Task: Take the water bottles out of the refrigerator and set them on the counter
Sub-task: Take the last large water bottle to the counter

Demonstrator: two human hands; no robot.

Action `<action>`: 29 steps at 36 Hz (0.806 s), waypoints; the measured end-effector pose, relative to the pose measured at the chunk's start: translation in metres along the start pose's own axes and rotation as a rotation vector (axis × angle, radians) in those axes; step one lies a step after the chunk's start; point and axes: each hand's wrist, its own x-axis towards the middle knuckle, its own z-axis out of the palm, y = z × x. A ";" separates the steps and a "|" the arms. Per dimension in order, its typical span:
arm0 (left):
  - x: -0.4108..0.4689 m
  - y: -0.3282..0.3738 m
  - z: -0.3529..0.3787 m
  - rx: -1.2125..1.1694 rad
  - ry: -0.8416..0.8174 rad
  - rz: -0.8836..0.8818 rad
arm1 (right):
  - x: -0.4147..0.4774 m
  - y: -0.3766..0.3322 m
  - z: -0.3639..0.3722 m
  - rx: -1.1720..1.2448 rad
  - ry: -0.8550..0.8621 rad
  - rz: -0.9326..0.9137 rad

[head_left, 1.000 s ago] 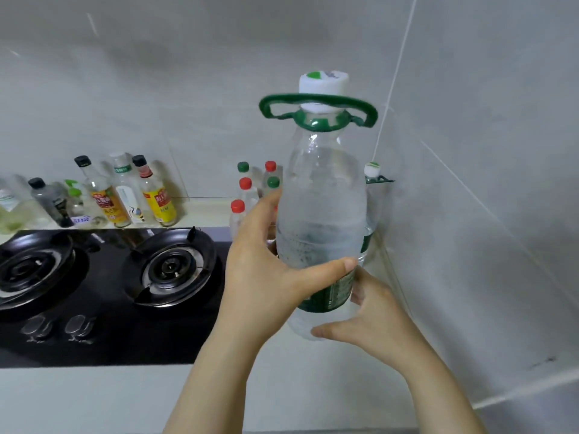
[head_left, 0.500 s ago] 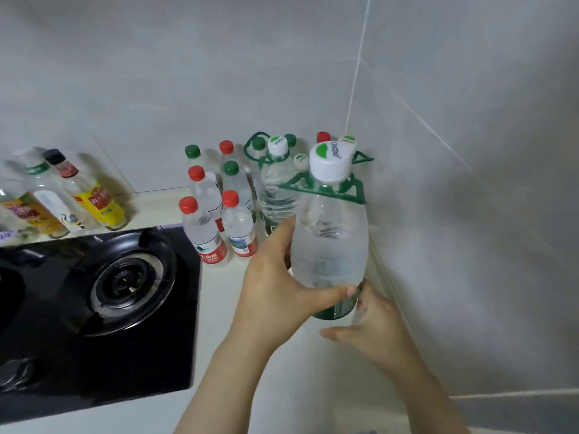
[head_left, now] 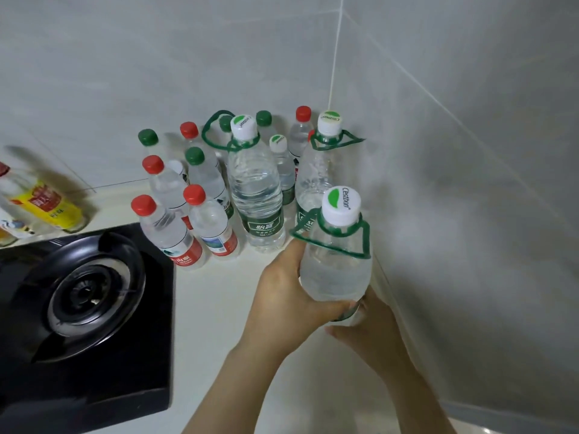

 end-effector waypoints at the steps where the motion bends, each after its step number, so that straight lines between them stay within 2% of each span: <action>1: 0.002 -0.002 0.002 0.004 -0.003 -0.009 | 0.002 0.001 0.000 -0.009 0.005 0.003; 7: 0.015 -0.004 0.012 0.007 -0.034 -0.042 | 0.012 0.001 -0.004 -0.019 0.047 0.014; 17: 0.034 -0.001 0.023 0.003 -0.050 0.005 | 0.032 0.004 -0.007 0.039 0.112 0.031; 22: 0.043 0.000 0.027 0.030 -0.040 0.017 | 0.042 0.009 -0.007 0.020 0.087 0.059; 29: 0.052 -0.001 0.033 0.038 -0.044 0.015 | 0.049 0.010 -0.011 0.073 0.114 0.007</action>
